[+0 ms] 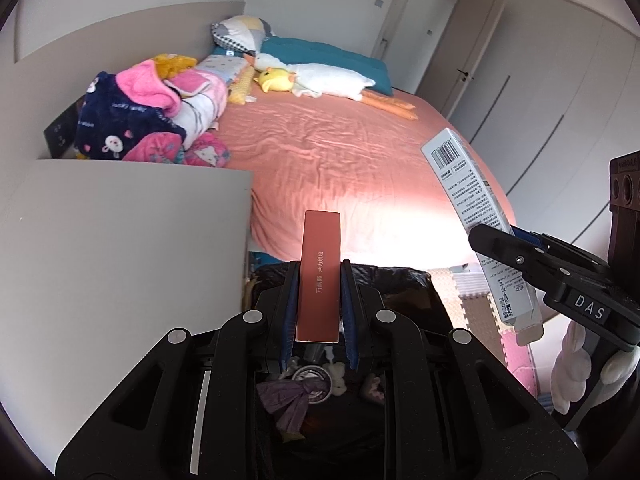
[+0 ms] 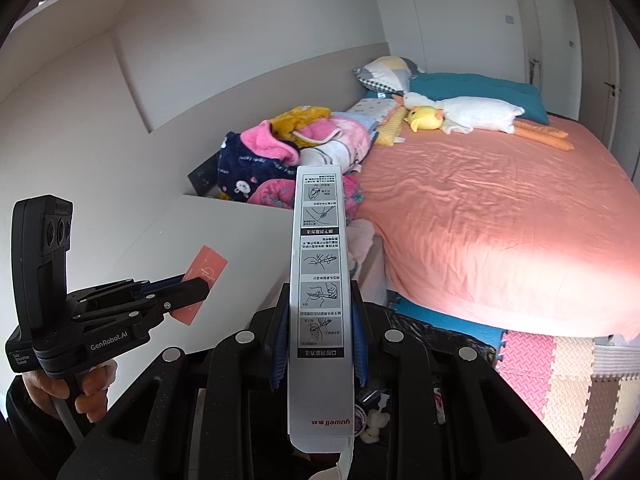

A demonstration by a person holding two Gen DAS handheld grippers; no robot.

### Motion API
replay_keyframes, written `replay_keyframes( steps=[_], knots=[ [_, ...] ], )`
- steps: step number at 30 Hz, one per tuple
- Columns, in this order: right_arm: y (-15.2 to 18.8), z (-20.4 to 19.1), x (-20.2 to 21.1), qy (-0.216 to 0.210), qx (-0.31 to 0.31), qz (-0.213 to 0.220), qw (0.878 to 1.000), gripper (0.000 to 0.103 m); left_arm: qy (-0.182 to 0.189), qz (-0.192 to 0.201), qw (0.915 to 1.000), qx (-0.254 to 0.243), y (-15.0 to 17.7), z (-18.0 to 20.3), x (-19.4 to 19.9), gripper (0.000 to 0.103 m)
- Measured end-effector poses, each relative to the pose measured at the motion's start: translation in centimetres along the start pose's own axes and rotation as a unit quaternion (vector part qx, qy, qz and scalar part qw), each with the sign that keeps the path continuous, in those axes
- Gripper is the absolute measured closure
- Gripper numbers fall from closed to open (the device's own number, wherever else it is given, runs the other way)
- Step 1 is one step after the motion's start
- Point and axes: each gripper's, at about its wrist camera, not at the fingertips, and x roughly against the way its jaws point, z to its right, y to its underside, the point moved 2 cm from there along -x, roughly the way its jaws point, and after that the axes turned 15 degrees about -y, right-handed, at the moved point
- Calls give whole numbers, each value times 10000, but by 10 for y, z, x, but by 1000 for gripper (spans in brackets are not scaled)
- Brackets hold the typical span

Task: Collect trash
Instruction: 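Carry the orange tube and white box over the trash bag, then open the left tool to drop the tube while the right tool drops the box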

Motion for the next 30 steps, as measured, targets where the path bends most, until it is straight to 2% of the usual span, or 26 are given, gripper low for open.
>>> replay_keyframes(
  steps=[16, 17, 18, 19, 20, 22, 30],
  knots=[
    [12, 35, 38, 429, -376, 216, 9981, 75, 501, -170, 9970, -567, -7, 50, -11, 83],
    [12, 35, 40, 475, -397, 248, 9978, 63, 546, -246, 9962, -630, -6, 52, -14, 78],
    [12, 36, 45, 550, -418, 347, 9970, 54, 450, -309, 9961, -695, -4, 54, -16, 51],
    [12, 35, 47, 605, -419, 440, 9963, 35, 310, -304, 9964, -721, -3, 54, -17, 29],
    [12, 34, 52, 665, -419, 553, 9954, 27, 154, -251, 9969, -730, -2, 54, -16, 7],
    [12, 34, 58, 654, -411, 703, 9945, 27, 65, -95, 9977, -670, -1, 53, -13, 7],
    [12, 34, 59, 676, -414, 705, 9944, 26, -180, -217, 9989, -371, -1, 42, -15, 7]
  ],
)
